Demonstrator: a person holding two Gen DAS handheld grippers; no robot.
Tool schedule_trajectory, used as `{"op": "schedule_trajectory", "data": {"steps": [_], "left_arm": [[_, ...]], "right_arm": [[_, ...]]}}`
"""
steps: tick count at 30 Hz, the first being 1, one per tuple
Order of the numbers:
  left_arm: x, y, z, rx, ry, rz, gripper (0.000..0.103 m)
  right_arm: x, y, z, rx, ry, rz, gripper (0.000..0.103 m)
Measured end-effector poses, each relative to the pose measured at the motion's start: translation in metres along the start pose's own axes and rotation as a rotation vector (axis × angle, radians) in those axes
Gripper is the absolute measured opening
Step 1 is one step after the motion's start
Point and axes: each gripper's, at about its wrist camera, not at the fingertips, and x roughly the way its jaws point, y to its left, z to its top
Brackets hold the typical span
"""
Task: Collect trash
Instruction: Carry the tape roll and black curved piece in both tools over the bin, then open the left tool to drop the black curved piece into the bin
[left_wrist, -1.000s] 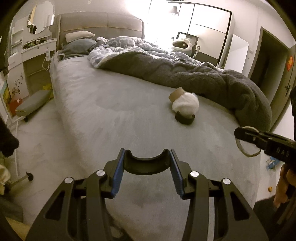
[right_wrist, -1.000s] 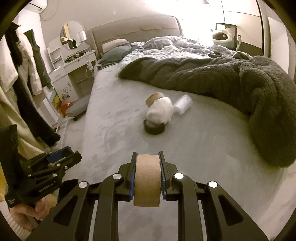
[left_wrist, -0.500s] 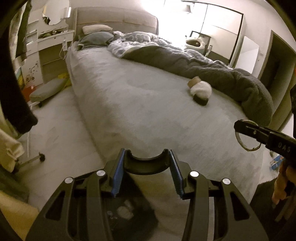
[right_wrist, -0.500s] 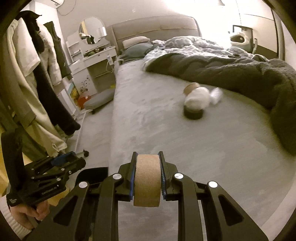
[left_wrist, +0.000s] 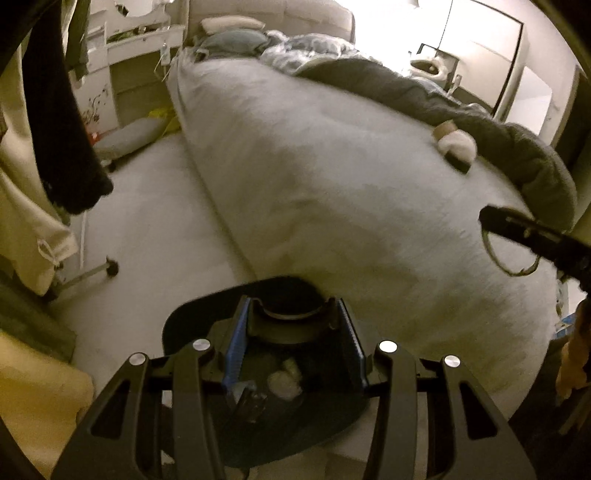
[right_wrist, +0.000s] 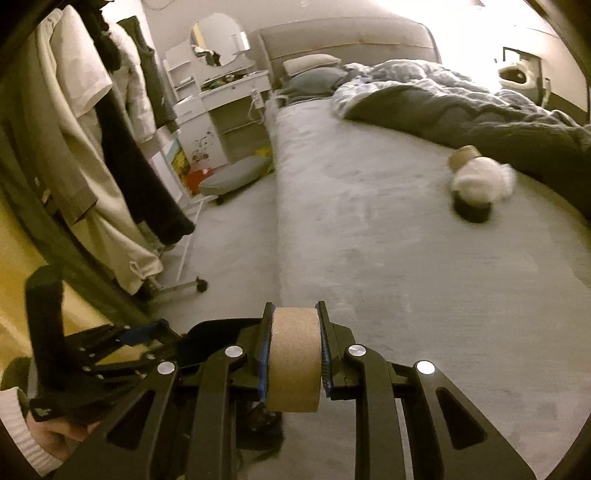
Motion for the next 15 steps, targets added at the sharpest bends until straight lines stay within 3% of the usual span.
{"op": "schedule_trajectory", "data": {"steps": [15], "left_arm": [[0.054,0.042,-0.045,-0.035,0.228,0.063,0.049]], "right_arm": [[0.057,0.05,-0.01,-0.07,0.14,0.071,0.021]]}}
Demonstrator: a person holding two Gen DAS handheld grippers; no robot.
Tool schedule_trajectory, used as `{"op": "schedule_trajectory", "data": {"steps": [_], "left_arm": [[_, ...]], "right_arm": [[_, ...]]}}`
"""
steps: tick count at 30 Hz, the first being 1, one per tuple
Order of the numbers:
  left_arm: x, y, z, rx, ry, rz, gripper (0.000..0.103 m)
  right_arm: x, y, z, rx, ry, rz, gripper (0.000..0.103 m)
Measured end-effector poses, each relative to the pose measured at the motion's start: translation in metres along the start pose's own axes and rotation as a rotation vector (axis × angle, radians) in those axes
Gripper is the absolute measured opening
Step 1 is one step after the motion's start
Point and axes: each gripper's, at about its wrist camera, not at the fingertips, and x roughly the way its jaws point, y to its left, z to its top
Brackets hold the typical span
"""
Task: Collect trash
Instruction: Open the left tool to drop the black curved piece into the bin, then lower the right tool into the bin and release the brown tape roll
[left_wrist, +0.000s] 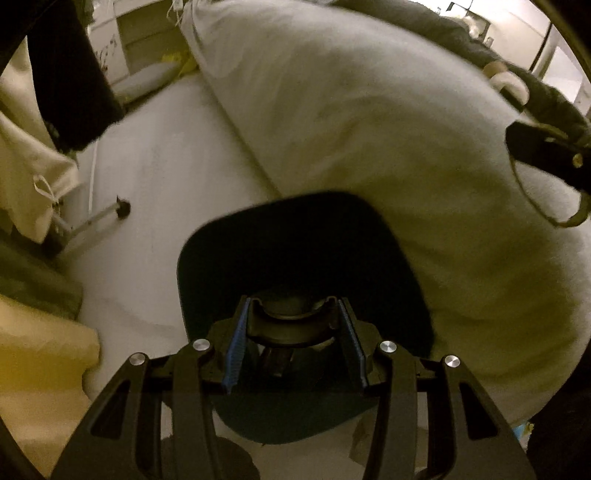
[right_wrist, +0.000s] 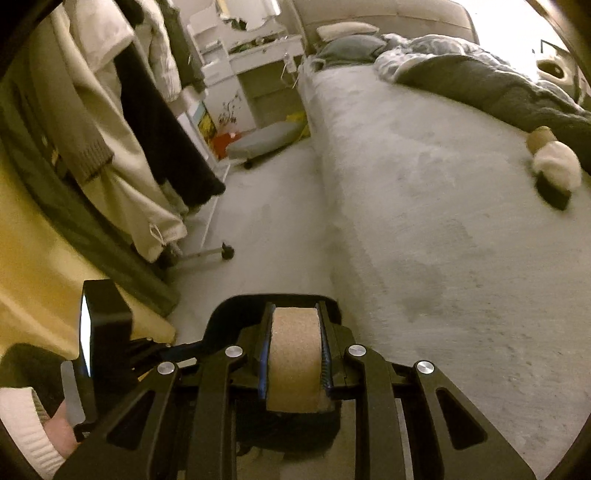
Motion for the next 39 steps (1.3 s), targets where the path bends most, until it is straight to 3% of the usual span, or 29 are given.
{"op": "schedule_trajectory", "data": {"steps": [12,17,21,23,31,39], "left_arm": [[0.061,0.011,-0.017,-0.042,0.183,-0.008,0.051],[0.071,0.014,-0.021,-0.054,0.212,-0.026,0.056],[0.066,0.019,-0.024,-0.065,0.194,-0.054,0.068],[0.064,0.021,-0.023,-0.055,0.186,-0.057,0.08],[0.026,0.037,-0.027,-0.054,0.089,-0.068,0.079],[-0.022,0.059,-0.028,-0.072,-0.046,-0.044,0.07]], "right_arm": [[0.039,0.023,-0.005,-0.068,0.115,0.017,0.021],[0.054,0.027,-0.006,-0.079,0.156,0.009,0.021],[0.061,0.023,-0.006,-0.067,0.177,0.0,0.021],[0.064,0.021,-0.005,-0.051,0.184,0.002,0.021],[0.076,0.026,-0.005,-0.038,0.202,-0.001,0.021],[0.095,0.034,-0.016,-0.042,0.253,0.014,0.021]]}}
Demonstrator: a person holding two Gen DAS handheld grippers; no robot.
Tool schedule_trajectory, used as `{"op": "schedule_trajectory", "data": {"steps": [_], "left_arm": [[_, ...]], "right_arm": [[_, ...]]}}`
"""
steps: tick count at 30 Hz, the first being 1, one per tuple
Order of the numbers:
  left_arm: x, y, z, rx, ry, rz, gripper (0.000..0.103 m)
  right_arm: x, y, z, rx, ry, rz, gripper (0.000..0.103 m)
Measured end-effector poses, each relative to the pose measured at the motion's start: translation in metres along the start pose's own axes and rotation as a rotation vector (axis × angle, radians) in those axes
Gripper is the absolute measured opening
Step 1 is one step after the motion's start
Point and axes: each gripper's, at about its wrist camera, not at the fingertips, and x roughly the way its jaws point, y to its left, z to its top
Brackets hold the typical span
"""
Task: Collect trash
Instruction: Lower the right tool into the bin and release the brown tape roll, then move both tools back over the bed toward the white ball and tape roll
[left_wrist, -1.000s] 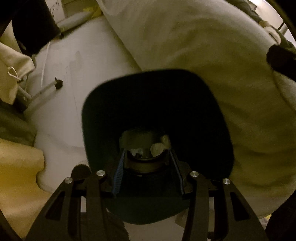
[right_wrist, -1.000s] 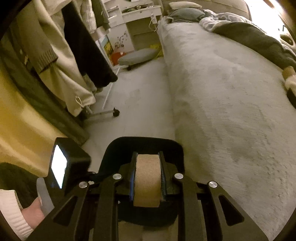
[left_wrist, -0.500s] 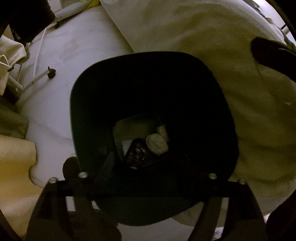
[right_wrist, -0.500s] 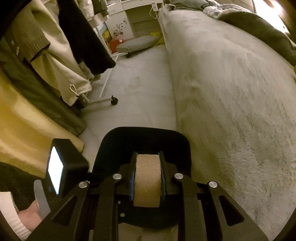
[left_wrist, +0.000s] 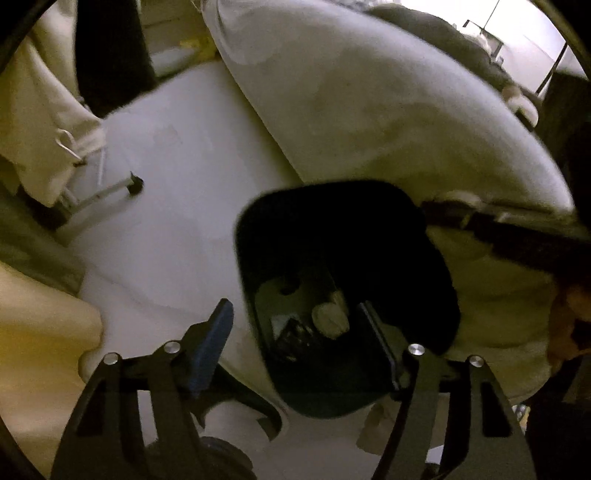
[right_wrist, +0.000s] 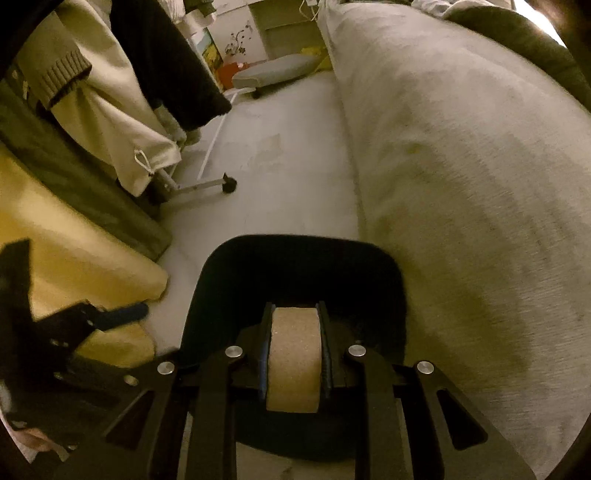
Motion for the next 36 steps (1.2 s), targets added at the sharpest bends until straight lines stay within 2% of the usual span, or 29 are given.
{"op": "schedule_trajectory", "data": {"steps": [9,15,20,21,22,24,31,34,36], "left_arm": [[-0.062,0.021,0.005,-0.039,-0.166,-0.004,0.059],[-0.086,0.036,0.005,-0.073,-0.235,-0.005,0.05],[-0.104,0.045,0.008,-0.096,-0.284,-0.019,0.05],[-0.107,0.046,0.008,-0.092,-0.289,-0.023,0.05],[-0.111,0.048,0.008,-0.088,-0.293,-0.028,0.05],[-0.121,0.046,0.01,-0.076,-0.313,-0.034,0.05],[-0.151,0.027,0.027,-0.027,-0.403,-0.04,0.051],[-0.159,0.012,0.036,-0.002,-0.428,-0.051,0.053],[-0.164,-0.001,0.042,0.03,-0.449,-0.05,0.055]], "right_arm": [[0.037,0.01,-0.021,-0.039,0.121,-0.043,0.021],[0.064,0.016,-0.034,-0.064,0.205,-0.069,0.022],[0.077,0.025,-0.044,-0.101,0.254,-0.113,0.022],[0.078,0.026,-0.045,-0.109,0.261,-0.121,0.029],[0.079,0.028,-0.047,-0.117,0.267,-0.131,0.045],[0.079,0.029,-0.05,-0.124,0.27,-0.139,0.06],[0.06,0.037,-0.051,-0.16,0.23,-0.144,0.064],[0.03,0.04,-0.04,-0.155,0.142,-0.121,0.066],[0.012,0.04,-0.033,-0.148,0.082,-0.114,0.071]]}}
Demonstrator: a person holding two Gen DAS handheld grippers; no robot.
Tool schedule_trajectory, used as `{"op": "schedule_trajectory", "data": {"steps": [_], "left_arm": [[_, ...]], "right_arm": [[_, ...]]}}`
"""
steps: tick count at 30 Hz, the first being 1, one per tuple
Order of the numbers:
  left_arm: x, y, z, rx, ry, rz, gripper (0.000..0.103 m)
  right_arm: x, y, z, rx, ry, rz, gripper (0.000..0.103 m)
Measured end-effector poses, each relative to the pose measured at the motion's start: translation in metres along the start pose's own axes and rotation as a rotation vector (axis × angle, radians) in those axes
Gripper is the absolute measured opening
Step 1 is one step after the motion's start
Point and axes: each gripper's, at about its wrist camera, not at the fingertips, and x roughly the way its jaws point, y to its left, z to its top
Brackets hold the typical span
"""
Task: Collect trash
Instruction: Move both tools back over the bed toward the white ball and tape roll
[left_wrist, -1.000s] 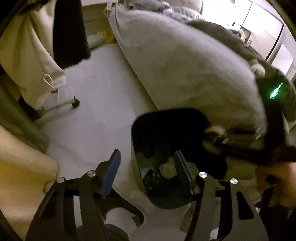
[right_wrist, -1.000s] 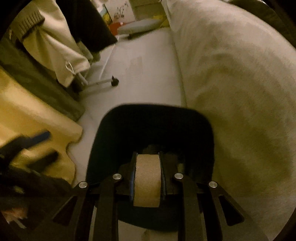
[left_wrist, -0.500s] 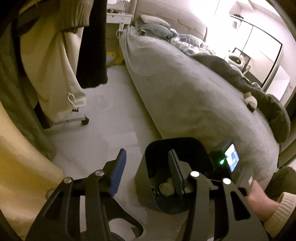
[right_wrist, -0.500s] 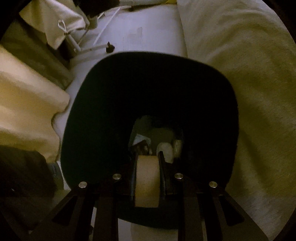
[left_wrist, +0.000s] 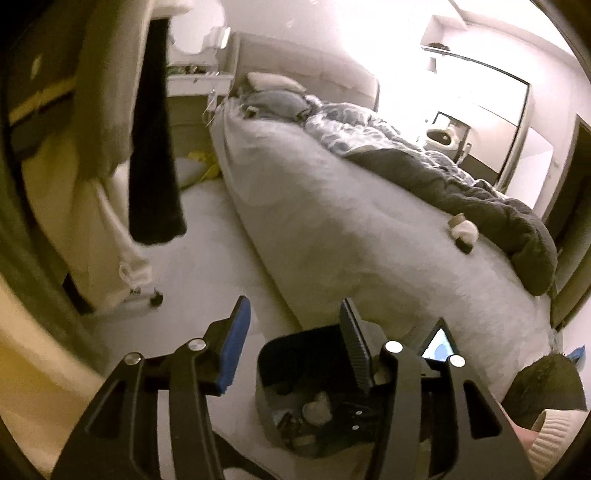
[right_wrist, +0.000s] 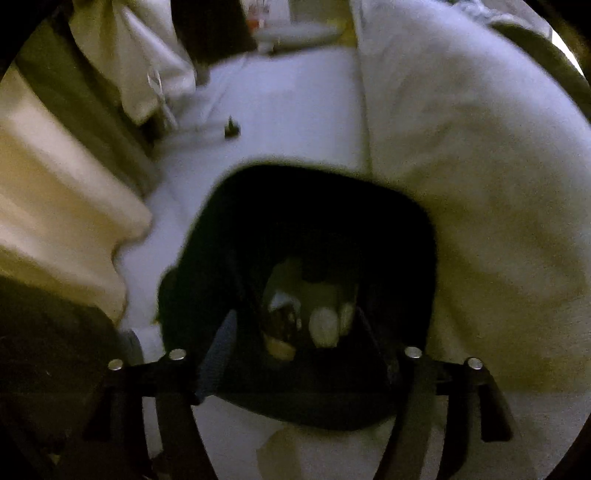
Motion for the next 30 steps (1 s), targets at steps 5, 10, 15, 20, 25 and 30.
{"op": "schedule_trajectory", "data": {"steps": [5,10,15,20,25,30], "left_arm": [[-0.002,-0.029,0.015,0.069,-0.033,-0.016,0.067],[-0.001,-0.053,0.032,0.067,-0.076,-0.085,0.082],[0.005,-0.083,0.048,0.096,-0.111,-0.114,0.093],[0.025,-0.116,0.054,0.149,-0.085,-0.165,0.095],[0.053,-0.138,0.058,0.138,-0.037,-0.228,0.095],[0.081,-0.14,0.073,0.008,0.006,-0.321,0.095]], "right_arm": [[-0.054,-0.016,0.011,0.016,-0.182,-0.025,0.079],[-0.089,-0.049,0.013,0.049,-0.284,-0.083,0.087],[-0.121,-0.095,0.013,0.088,-0.363,-0.165,0.09],[-0.138,-0.145,0.015,0.157,-0.41,-0.195,0.09],[-0.15,-0.184,0.013,0.213,-0.442,-0.184,0.091],[-0.157,-0.212,0.011,0.23,-0.46,-0.201,0.091]]}}
